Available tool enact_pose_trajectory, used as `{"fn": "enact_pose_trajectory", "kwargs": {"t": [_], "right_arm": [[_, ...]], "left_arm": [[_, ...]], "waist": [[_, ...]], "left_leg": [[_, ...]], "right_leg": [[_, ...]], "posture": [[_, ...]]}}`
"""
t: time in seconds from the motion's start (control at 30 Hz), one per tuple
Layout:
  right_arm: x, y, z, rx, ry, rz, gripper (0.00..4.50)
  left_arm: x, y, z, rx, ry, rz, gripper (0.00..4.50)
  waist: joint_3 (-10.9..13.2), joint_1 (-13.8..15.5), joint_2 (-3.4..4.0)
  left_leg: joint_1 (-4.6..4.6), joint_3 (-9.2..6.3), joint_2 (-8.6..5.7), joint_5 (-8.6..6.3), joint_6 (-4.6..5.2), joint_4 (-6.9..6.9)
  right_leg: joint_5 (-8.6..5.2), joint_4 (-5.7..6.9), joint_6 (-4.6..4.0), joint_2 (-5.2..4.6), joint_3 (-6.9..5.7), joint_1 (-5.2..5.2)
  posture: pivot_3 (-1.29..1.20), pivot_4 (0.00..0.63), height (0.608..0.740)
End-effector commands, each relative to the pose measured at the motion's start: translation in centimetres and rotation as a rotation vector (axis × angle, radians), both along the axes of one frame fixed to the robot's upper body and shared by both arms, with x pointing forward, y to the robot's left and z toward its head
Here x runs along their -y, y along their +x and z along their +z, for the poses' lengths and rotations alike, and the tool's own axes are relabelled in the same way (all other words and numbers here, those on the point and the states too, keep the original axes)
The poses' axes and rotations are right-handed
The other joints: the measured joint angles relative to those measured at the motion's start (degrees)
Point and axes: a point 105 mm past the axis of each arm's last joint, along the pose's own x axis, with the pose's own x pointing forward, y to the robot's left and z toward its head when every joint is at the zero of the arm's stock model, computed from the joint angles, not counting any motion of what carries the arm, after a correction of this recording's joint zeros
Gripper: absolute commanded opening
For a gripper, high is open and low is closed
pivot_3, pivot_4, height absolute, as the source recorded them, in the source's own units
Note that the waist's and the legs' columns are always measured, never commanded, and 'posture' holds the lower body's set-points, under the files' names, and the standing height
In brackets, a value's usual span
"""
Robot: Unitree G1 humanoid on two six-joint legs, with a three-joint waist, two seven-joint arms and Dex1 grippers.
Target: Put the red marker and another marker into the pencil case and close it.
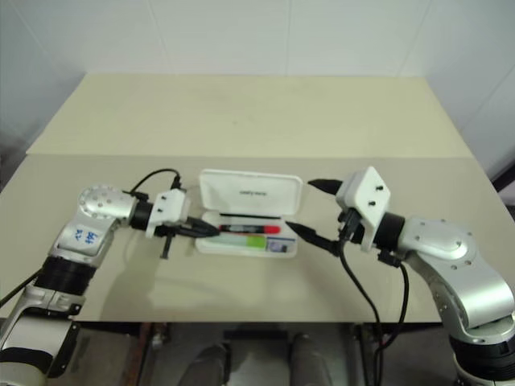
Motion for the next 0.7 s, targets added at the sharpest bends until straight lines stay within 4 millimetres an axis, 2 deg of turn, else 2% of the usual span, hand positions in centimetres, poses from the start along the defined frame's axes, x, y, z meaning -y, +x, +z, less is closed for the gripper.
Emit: {"fn": "enact_pose_trajectory", "kwargs": {"t": [0.03,0.37,0.53,0.7], "right_arm": [[-0.2,-0.6,1.1,0.053,0.007,0.011,4.5],[-0.4,-0.6,1.1,0.057,0.014,0.011,4.5],[-0.4,-0.6,1.2,0.06,0.018,0.011,4.5],[-0.5,-0.6,1.2,0.061,0.021,0.012,4.5]], "left_arm": [[0.1,-0.3,0.0,0.004,0.009,-0.026,0.03],[-0.1,-0.6,-0.9,-0.023,0.043,-0.026,0.03],[-0.2,0.4,-1.5,-0.004,0.057,0.04,0.03],[0.3,0.9,-0.9,-0.016,-0.004,0.072,0.03]], "waist": [[0.0,0.0,0.0],[0.0,0.0,0.0],[0.0,0.0,0.0],[0.0,0.2,0.0]], "left_leg": [[0.0,0.0,0.0,0.0,0.0,0.0],[0.0,0.0,0.0,0.0,0.0,0.0],[0.0,0.0,0.0,0.0,0.0,0.01],[0.02,-0.01,-0.01,0.01,0.02,0.07]], "right_leg": [[0.0,0.0,0.0,0.0,0.0,0.0],[0.0,0.0,0.0,0.0,0.0,0.0],[0.0,0.01,0.0,0.0,0.0,0.0],[0.03,0.03,-0.01,0.0,0.0,0.05]], "posture": [[0.0,0.15,0.74],[0.0,0.15,0.74],[0.0,0.15,0.74],[0.0,0.15,0.74]]}}
